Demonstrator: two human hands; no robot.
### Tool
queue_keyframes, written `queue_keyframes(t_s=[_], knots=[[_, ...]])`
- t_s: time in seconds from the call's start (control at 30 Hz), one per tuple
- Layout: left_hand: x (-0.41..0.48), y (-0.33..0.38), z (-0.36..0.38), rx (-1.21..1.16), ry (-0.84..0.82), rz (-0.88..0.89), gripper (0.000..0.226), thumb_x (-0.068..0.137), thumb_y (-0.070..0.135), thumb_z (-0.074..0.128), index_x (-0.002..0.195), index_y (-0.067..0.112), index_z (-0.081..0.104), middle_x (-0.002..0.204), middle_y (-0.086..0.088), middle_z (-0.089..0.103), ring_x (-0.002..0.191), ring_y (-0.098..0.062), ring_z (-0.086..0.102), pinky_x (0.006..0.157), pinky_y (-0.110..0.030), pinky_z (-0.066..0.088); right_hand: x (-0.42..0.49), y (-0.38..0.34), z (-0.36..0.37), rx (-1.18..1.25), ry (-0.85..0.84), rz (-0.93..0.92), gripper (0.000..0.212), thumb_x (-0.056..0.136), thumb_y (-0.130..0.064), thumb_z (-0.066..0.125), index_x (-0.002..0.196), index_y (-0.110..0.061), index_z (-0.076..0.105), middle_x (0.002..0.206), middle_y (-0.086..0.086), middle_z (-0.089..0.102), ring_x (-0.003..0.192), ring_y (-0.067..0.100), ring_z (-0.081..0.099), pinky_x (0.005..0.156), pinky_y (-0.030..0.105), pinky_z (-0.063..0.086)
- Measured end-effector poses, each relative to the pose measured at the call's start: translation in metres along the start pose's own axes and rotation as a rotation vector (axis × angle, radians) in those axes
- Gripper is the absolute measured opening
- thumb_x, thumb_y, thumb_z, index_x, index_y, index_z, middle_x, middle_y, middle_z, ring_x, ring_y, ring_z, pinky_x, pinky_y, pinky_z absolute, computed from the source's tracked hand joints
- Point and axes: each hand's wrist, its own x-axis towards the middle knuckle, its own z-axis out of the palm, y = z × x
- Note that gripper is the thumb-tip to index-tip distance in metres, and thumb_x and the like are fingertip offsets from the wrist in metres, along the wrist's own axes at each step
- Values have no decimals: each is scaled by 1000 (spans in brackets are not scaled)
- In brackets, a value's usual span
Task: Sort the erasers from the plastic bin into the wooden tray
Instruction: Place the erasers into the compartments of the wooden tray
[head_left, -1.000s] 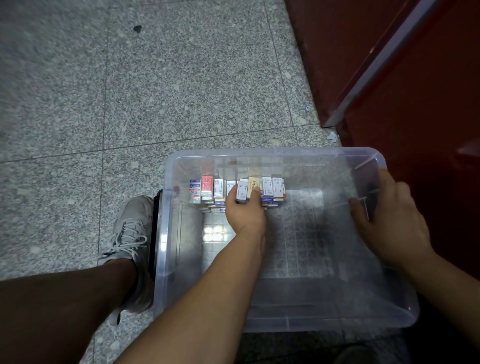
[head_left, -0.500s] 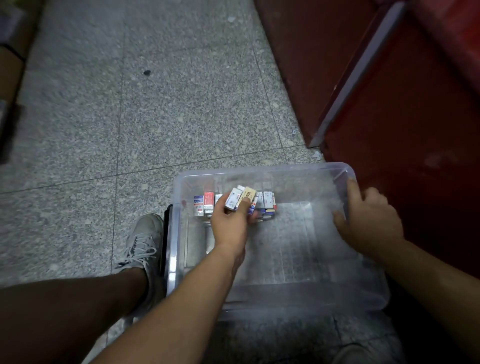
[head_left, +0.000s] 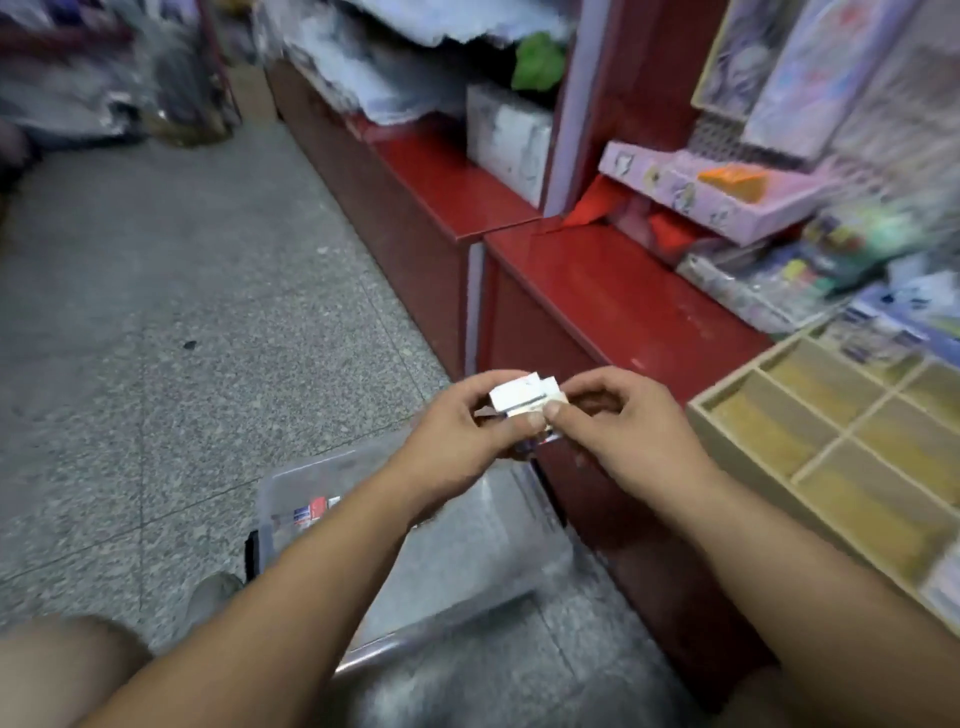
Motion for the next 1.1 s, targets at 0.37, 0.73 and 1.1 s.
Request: queue_keyframes(t_s=[0.37,0.73,1.1], knots=[[-9,42,153,-29,-310,-72,22,102,16,57,119,8,68,90,-7,72,75,-15,66,65,-27,58,-92,1,-139,290,300,199,12,88,-8,77,91,-3,67,63,10,68,52,16,61,54,25,56],[35,34,242,-103,-289,-186,21,102,9,57,118,4,69,103,-19,72,74,-16,68,56,-24,57,-103,36,-210,472,538,264,14,93,-8,71,102,-3,62,74,9,70,60,13,64,55,23,55],[83,18,266,-220,-288,-164,17,101,7,57,106,9,73,98,-15,76,75,-19,69,56,-25,58,-3,92,-320,-547,666,299,11,92,-17,74,102,-14,70,95,4,69,86,23,64,75,33,49]])
